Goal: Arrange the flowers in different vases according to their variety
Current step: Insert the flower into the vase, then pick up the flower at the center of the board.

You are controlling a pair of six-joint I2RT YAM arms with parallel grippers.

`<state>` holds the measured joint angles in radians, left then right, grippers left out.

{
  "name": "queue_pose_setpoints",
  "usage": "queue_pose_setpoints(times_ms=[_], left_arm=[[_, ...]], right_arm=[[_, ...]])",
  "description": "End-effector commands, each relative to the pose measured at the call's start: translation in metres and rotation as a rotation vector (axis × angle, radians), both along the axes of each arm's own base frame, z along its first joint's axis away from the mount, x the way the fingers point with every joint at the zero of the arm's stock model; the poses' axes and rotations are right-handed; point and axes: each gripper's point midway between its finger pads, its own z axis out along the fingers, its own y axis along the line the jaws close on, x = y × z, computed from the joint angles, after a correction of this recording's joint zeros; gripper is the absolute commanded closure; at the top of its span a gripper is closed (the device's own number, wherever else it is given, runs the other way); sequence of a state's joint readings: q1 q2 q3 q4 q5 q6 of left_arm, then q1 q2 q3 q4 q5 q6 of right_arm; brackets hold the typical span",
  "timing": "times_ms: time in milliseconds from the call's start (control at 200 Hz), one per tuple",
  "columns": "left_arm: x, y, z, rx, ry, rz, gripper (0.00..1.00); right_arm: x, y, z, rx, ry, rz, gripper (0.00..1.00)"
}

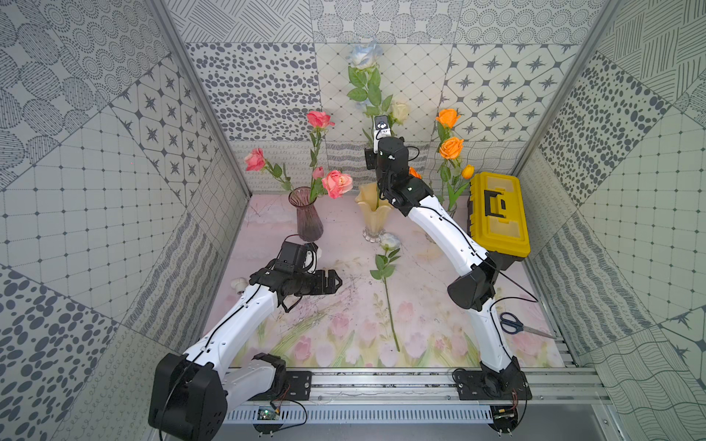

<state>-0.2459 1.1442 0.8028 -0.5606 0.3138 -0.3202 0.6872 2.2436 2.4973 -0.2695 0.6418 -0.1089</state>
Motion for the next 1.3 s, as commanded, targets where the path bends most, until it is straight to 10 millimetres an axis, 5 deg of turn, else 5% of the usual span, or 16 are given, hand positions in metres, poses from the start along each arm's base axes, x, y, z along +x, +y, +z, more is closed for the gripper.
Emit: queue_pose_setpoints(times_ms=[0, 80, 180, 510, 725, 1296], left_arm=[[0.0, -0.006, 0.002, -0.032, 0.003, -0.017, 0.01], [-0.001, -0.007, 0.001, -0.031, 0.011, -0.017, 0.01], [-0.002, -0.009, -0.001, -0.018, 0.014, -0.025, 0.01], [-0.005, -0.017, -0.006, 0.012, 0.025, -0.043, 0.02], [-0.007, -0.023, -0.007, 0.064, 0.013, -0.029, 0.02], [-0.009, -0.068, 0.003, 0.189, 0.021, -0.028, 0.01]], right_arm=[[-0.001, -0.004, -0.014, 0.04, 0.033, -0.017, 0.88], [-0.009, -0.005, -0.018, 0.052, 0.039, -0.013, 0.5], [-0.025, -0.007, -0.01, 0.073, 0.017, 0.007, 0.33], [-0.089, -0.012, 0.009, 0.161, 0.049, 0.136, 0.31], [-0.143, -0.017, 0.0, 0.209, 0.157, 0.24, 0.31], [-0.262, -0.08, -0.103, 0.342, 0.518, 0.361, 0.28]])
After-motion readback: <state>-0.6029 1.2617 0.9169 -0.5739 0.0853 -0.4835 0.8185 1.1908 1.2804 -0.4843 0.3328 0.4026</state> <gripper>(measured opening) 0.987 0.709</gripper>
